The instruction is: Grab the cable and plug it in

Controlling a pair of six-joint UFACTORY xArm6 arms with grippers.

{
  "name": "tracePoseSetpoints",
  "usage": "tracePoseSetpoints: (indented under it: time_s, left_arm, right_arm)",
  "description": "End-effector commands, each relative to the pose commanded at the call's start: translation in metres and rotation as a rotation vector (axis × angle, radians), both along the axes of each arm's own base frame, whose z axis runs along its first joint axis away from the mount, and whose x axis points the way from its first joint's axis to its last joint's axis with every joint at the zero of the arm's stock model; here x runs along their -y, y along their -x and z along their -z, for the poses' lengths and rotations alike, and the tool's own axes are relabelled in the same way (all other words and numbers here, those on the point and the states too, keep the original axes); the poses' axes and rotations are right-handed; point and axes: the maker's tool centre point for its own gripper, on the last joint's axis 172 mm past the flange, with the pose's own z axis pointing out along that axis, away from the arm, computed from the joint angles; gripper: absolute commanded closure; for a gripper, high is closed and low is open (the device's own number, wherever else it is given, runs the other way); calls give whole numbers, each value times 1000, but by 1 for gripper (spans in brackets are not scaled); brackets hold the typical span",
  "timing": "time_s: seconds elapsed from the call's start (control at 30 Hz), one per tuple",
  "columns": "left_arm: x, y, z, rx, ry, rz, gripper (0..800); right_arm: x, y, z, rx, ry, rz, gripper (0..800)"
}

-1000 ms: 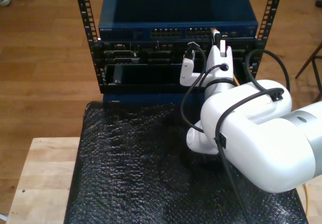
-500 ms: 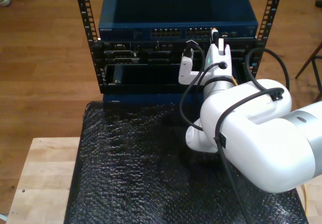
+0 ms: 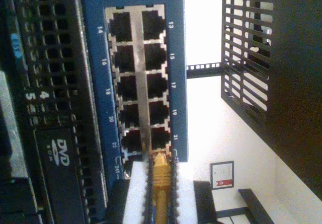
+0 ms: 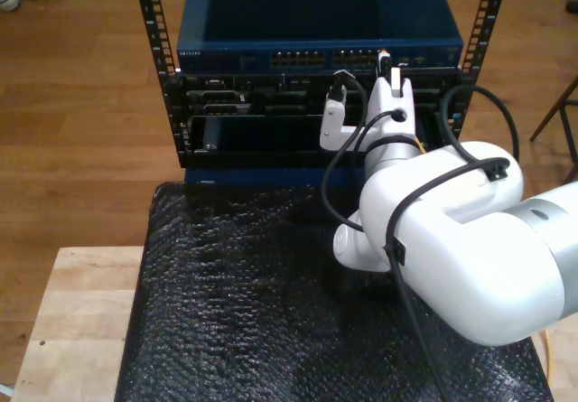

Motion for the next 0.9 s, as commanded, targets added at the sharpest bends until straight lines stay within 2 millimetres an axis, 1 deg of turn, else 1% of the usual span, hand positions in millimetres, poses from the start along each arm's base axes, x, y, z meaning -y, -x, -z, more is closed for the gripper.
tracePoseSetpoints:
  time_s: [0.13, 0.33, 0.53, 0.57, 0.6, 0.63, 0.67, 0.7, 0.77, 0.9]
  left_arm:
    - [0, 0, 0, 0, 0, 0, 0]
    - [0, 0, 0, 0, 0, 0, 0]
    - [0, 0, 0, 0, 0, 0, 0]
    - [0, 0, 0, 0, 0, 0, 0]
    - [0, 0, 0, 0, 0, 0, 0]
    - [0, 0, 0, 0, 0, 0, 0]
    - [0, 0, 0, 0, 0, 0, 0]
    - [0, 0, 0, 0, 0, 0, 0]
    - [0, 0, 0, 0, 0, 0, 0]
    - [0, 0, 0, 0, 0, 0, 0]
  right_arm:
    - [1, -3, -5, 10, -6, 3, 800]
    - [-3, -6, -5, 16, -5, -8, 800]
    - [-3, -6, -5, 16, -6, -8, 800]
    - [-3, -6, -6, 17, -7, -8, 770]
    - [-3, -5, -5, 16, -5, -7, 710]
    - [-2, -5, -4, 13, -3, -8, 618]
    - [-3, -5, -2, 8, -2, -10, 548]
    - [-2, -5, 1, -1, 1, -10, 510]
    - [-4, -5, 3, -10, 6, -18, 407]
    - [-4, 1, -6, -15, 9, -30, 330]
